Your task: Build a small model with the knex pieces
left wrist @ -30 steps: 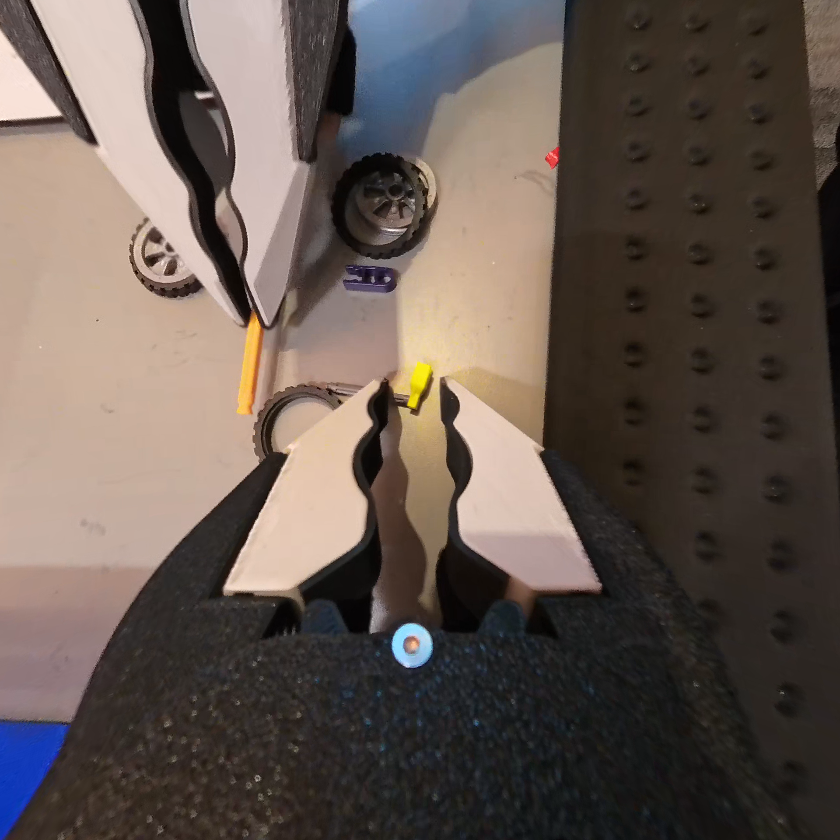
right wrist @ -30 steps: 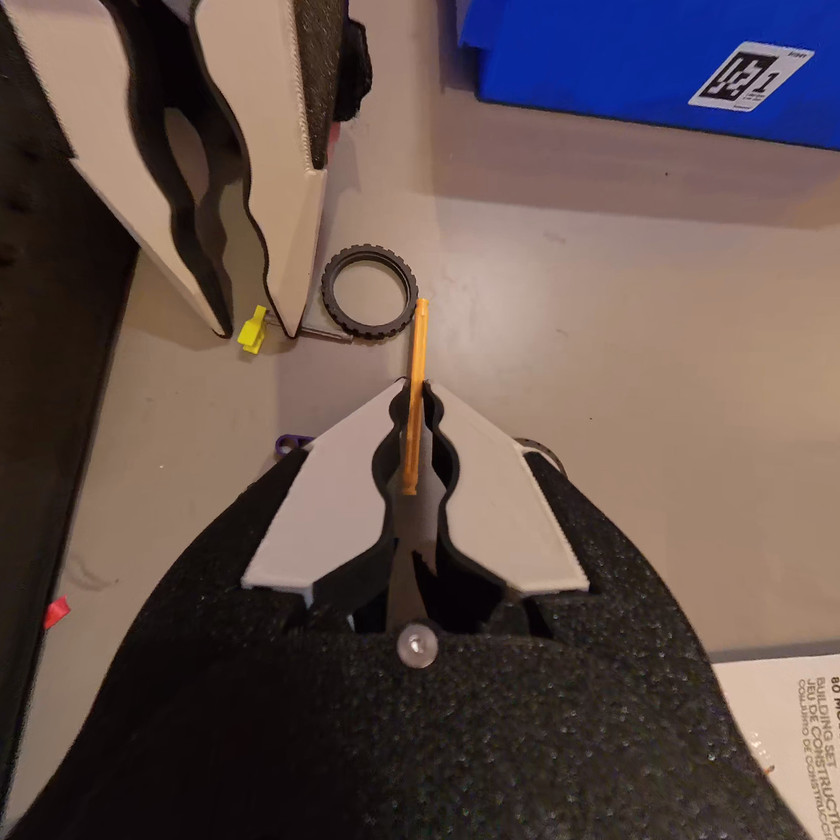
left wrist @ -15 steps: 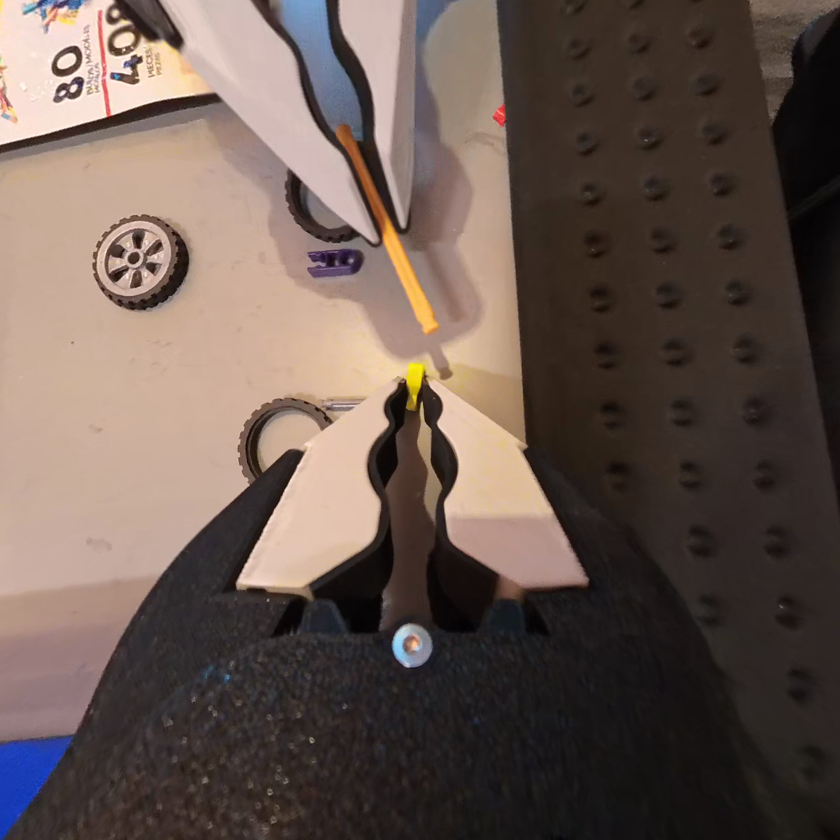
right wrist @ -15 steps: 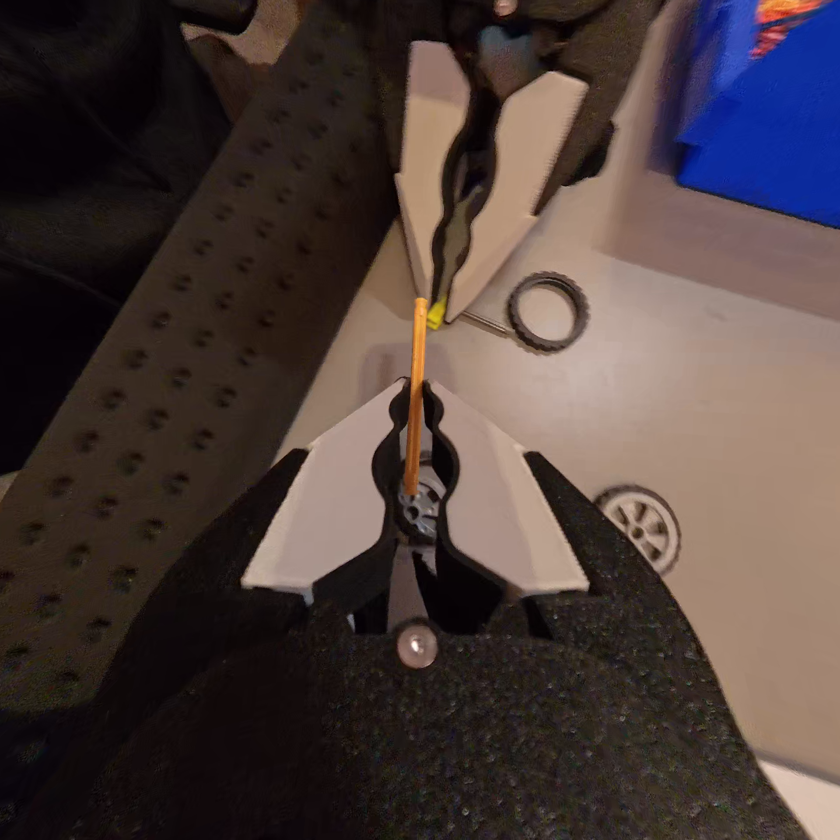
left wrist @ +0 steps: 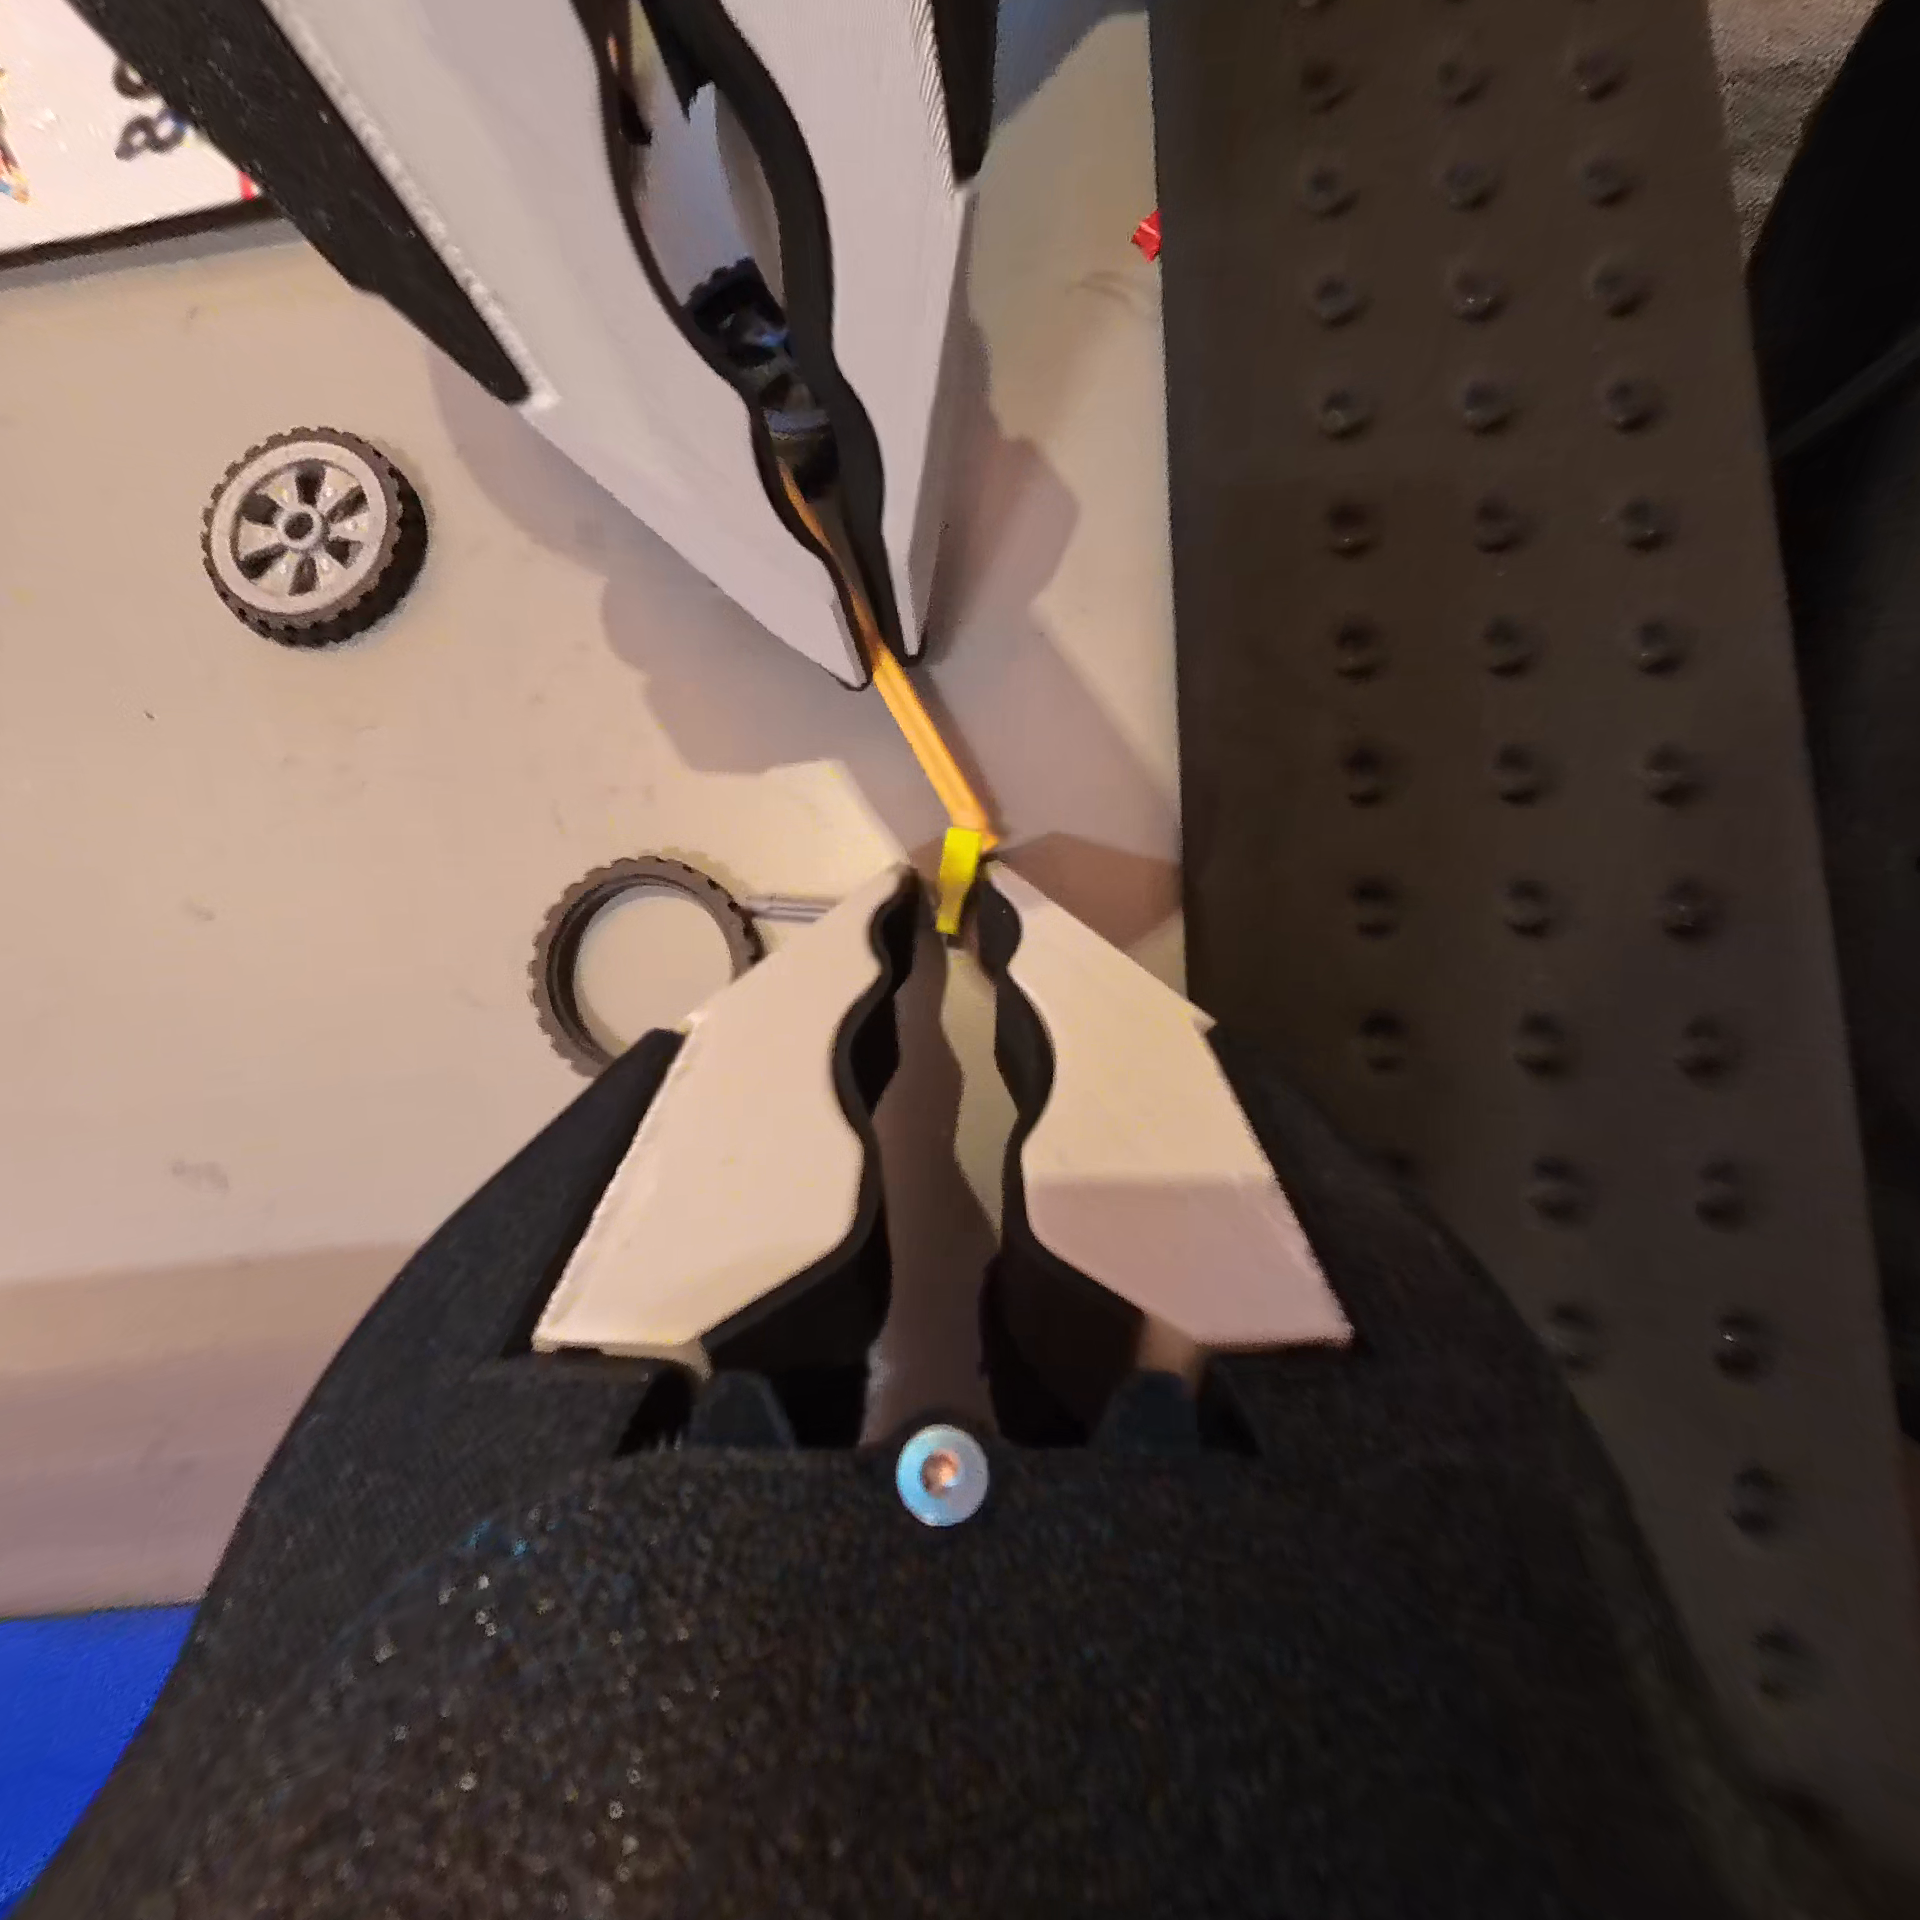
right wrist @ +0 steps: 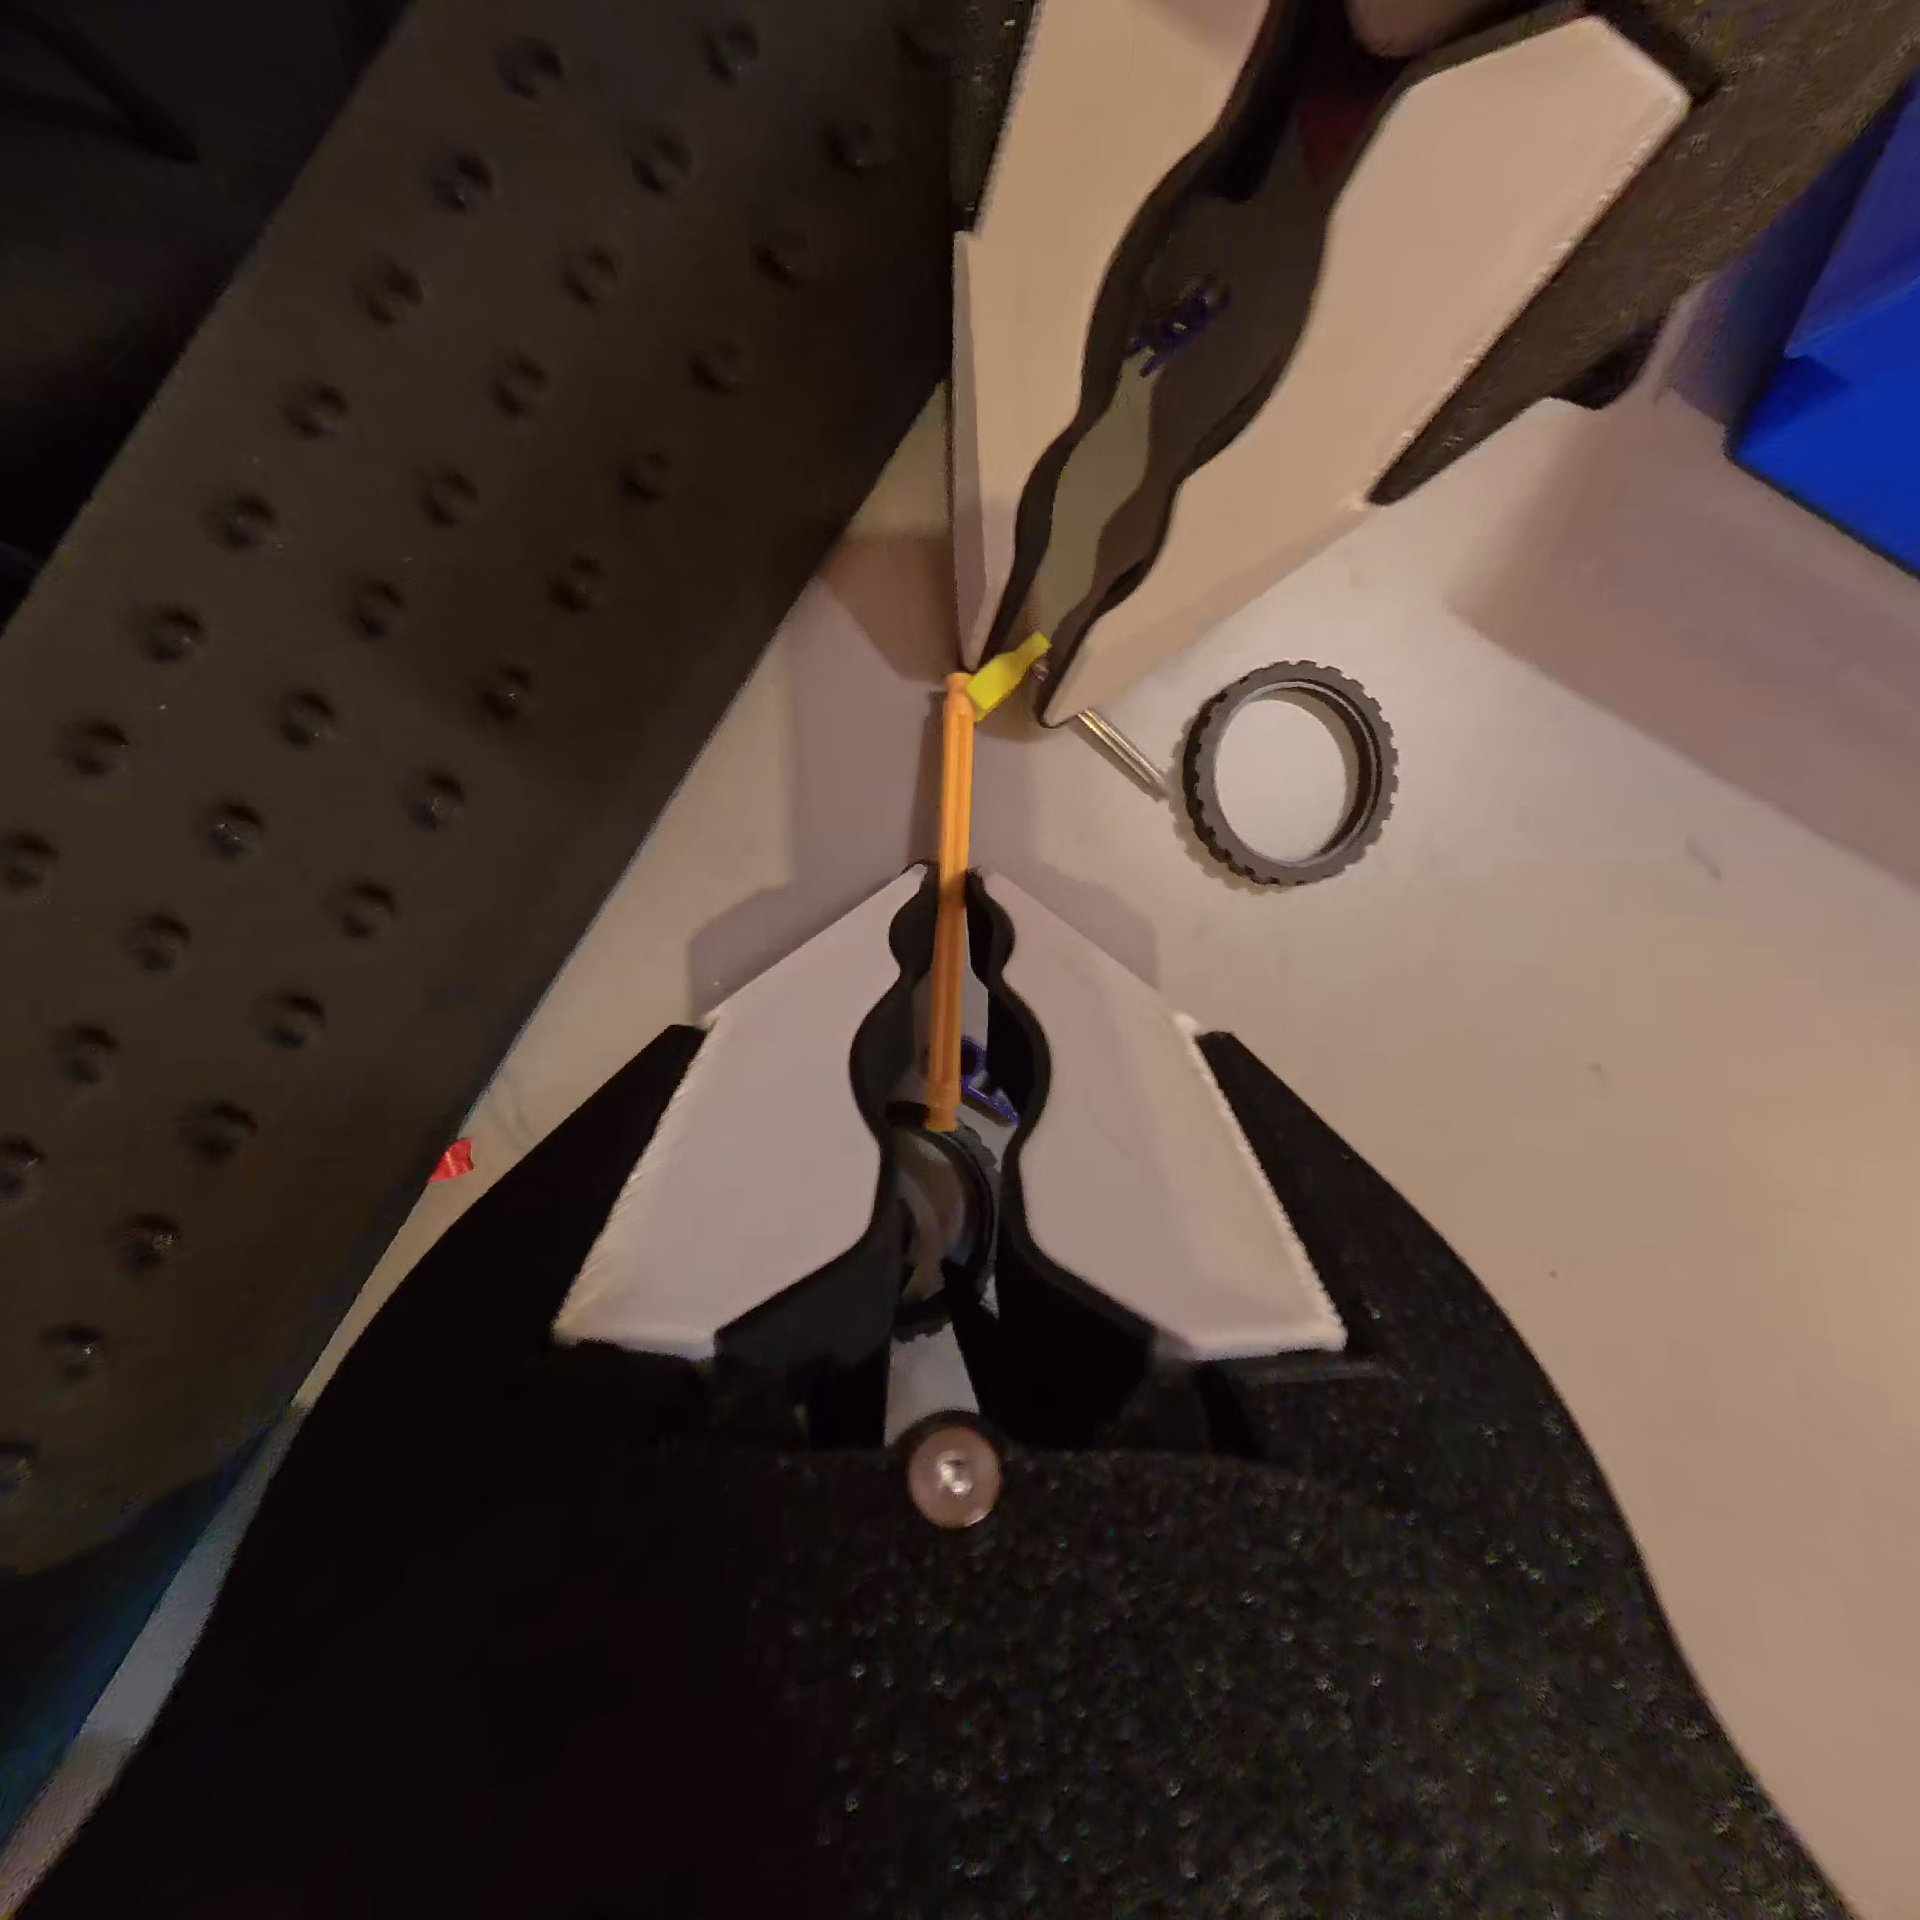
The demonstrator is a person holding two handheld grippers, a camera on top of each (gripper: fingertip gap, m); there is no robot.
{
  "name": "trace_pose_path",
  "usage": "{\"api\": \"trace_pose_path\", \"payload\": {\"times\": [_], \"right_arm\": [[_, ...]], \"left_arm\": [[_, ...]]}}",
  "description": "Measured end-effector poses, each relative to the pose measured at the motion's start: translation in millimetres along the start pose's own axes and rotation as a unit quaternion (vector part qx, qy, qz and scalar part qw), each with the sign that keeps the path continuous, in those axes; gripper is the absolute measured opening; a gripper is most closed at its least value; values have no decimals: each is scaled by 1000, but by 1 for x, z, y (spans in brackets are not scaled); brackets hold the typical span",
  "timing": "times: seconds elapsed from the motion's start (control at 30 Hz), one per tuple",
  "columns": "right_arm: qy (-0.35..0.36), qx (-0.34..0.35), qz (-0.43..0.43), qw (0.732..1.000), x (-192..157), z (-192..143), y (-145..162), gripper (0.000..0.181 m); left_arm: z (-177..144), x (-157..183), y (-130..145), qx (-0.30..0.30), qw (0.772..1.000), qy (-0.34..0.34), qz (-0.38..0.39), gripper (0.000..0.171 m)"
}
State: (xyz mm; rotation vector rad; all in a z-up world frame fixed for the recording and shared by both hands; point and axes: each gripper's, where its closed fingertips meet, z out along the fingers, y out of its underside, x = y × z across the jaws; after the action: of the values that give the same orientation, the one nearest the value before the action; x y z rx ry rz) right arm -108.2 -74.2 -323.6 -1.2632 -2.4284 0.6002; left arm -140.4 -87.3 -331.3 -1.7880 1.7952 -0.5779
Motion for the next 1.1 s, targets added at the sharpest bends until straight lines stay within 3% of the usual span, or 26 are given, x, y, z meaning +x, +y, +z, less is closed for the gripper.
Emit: {"api": "trace_pose_path", "payload": {"times": [0.37,0.63,1.1], "right_arm": [[52,3,53,997,14,2,9,5],[49,16,55,997,11,5,2,5],[33,14,58,998,4,5,1,7]], "left_arm": [[-4,-2,6,-6,999,-44,-28,6],[-4,-6,5,-5,995,-82,-48,11],[-2,-6,3,-2,994,-79,-74,8]]}}
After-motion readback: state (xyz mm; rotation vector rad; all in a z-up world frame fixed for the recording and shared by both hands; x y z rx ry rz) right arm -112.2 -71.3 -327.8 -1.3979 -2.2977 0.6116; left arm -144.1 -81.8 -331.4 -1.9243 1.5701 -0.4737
